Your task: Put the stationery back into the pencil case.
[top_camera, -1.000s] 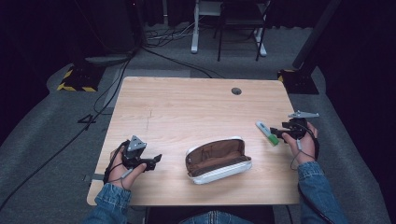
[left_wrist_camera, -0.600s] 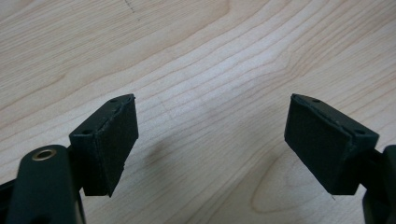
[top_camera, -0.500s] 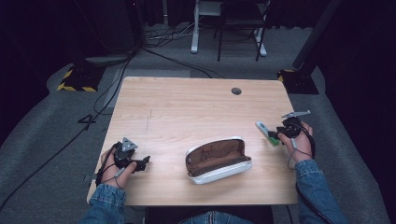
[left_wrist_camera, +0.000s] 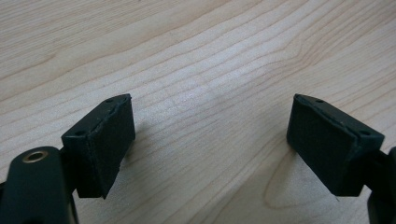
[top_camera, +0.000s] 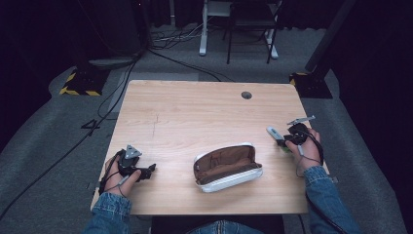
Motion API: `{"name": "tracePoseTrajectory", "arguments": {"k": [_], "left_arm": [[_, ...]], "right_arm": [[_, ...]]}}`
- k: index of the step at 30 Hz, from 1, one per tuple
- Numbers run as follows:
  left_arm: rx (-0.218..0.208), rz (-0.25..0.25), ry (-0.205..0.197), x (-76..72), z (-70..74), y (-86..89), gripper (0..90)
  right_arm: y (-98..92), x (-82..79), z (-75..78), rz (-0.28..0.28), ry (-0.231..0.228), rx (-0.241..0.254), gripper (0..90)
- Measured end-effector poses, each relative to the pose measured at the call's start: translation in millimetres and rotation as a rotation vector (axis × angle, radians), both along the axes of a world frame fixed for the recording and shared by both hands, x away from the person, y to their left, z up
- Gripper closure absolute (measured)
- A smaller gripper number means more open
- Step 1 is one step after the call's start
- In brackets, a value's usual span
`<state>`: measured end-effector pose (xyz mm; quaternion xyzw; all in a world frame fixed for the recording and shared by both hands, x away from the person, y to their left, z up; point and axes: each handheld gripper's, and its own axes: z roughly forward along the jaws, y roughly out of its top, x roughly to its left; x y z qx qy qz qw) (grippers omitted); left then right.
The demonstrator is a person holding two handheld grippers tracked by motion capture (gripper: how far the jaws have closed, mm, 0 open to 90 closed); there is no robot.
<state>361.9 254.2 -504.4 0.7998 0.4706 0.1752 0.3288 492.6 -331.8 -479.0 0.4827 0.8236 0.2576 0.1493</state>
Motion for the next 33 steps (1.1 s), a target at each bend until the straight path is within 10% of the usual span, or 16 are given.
{"name": "tracePoseTrajectory", "arguments": {"k": [17, 33], "left_arm": [[0.002, 0.005, -0.003, 2.1, -0.4, -1.9, 14.3], [0.002, 0.006, -0.002, 3.0, -0.2, -2.4, 14.1]], "right_arm": [[1.8, -2.8, 3.3, -0.003, 0.02, -0.004, 67.3], [4.3, -16.0, 37.7, 0.046, -0.024, 0.013, 67.3]]}}
